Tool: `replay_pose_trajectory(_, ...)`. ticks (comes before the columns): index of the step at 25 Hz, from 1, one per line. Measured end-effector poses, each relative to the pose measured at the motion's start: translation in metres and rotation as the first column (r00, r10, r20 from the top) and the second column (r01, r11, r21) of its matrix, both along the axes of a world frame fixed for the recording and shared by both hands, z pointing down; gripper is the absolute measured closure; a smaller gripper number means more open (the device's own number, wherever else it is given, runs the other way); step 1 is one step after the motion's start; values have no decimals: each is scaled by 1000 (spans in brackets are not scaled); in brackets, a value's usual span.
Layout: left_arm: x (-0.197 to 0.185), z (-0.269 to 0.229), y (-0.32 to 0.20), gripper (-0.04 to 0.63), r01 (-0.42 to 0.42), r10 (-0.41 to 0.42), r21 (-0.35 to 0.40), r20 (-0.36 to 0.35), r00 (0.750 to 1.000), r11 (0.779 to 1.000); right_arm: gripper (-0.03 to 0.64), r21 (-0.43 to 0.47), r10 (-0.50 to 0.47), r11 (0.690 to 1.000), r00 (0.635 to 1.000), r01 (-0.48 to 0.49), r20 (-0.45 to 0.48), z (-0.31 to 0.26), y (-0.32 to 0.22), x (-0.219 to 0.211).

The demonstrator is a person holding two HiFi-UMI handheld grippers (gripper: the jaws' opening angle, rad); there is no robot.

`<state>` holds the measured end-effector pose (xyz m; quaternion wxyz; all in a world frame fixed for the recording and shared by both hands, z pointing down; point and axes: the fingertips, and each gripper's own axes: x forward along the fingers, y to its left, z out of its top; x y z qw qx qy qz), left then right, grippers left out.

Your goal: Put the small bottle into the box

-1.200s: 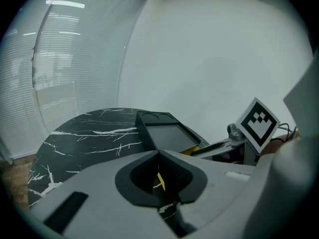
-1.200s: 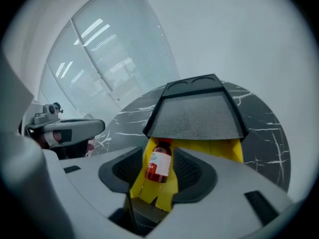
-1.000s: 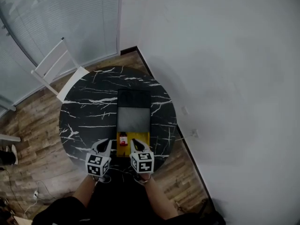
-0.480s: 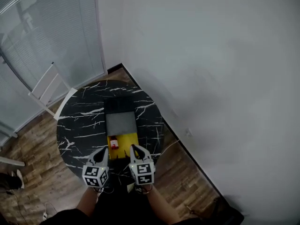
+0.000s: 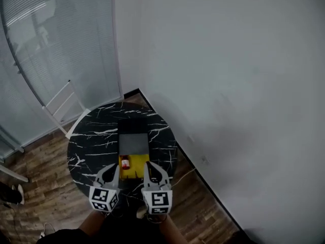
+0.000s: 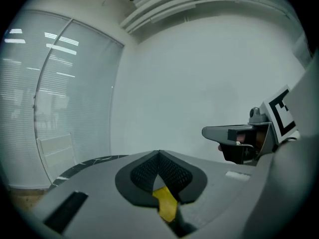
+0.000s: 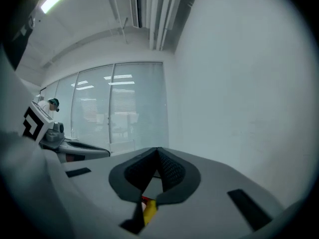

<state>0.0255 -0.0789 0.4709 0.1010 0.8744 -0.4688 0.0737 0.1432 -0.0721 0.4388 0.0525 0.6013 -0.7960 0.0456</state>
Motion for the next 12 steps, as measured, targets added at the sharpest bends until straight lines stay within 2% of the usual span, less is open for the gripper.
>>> replay_pose_trajectory(6, 6, -42, 19, 598, 12, -9, 122, -22, 1000, 992, 623, 90, -11, 996, 999, 14, -32, -36, 21, 1)
replay_pose_trajectory(12, 10, -54, 32, 598, 6, -1, 153, -37, 999, 988, 623, 119, -12, 993, 999, 17, -45, -44, 34, 3)
